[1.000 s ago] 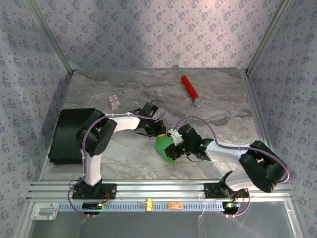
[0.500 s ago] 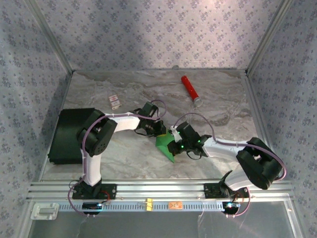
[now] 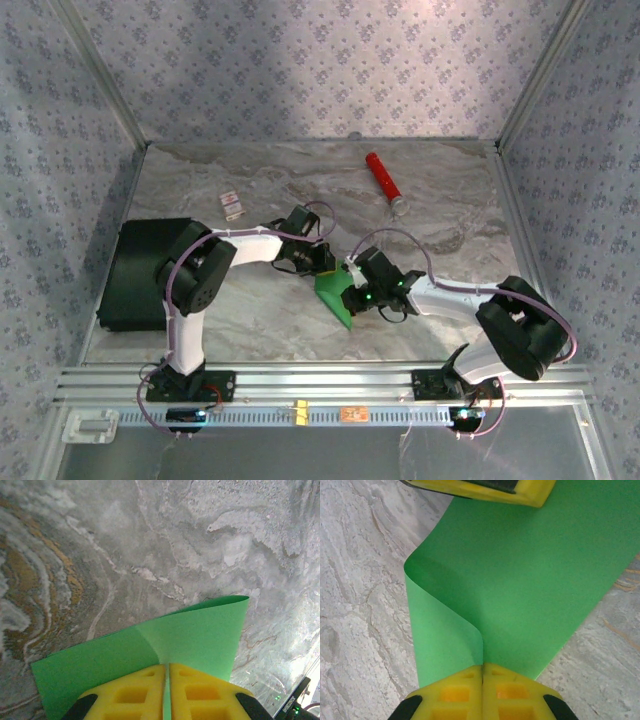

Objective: Fold a paper plane with a square sheet of paper (pick it up from the middle)
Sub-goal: Third fold the triangle at the center of the table.

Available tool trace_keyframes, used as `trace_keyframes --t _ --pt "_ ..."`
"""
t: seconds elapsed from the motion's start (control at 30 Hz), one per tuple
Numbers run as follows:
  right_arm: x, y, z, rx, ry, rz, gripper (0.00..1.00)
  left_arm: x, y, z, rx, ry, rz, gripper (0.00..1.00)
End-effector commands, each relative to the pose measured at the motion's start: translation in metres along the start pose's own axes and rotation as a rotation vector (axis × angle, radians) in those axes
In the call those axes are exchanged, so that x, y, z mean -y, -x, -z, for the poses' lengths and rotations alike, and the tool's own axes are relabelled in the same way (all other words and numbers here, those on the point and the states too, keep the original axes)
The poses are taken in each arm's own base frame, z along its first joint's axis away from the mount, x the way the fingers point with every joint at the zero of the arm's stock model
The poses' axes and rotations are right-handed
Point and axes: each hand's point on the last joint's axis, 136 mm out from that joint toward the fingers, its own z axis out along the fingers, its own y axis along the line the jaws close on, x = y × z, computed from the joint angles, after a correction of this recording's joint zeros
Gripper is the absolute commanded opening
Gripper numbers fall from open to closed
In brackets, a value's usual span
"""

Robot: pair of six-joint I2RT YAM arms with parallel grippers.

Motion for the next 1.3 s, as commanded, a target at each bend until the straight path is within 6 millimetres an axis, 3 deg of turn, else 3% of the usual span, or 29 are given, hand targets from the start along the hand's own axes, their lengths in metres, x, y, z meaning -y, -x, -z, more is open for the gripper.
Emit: trace_keyframes --t 0.0,1.27 --pt "0.0011 0.0017 -0.0009 -0.018 -0.025 0.005 0.06 -0.0168 -0.0125 -0.0081 -0.044 0.064 0.021 0.11" --pt "0.0097 -0.0023 -0.003 -0.055 -0.125 0.012 0.05 -0.0158 -0.0122 -0.0076 -0.042 0.06 0.022 0.11"
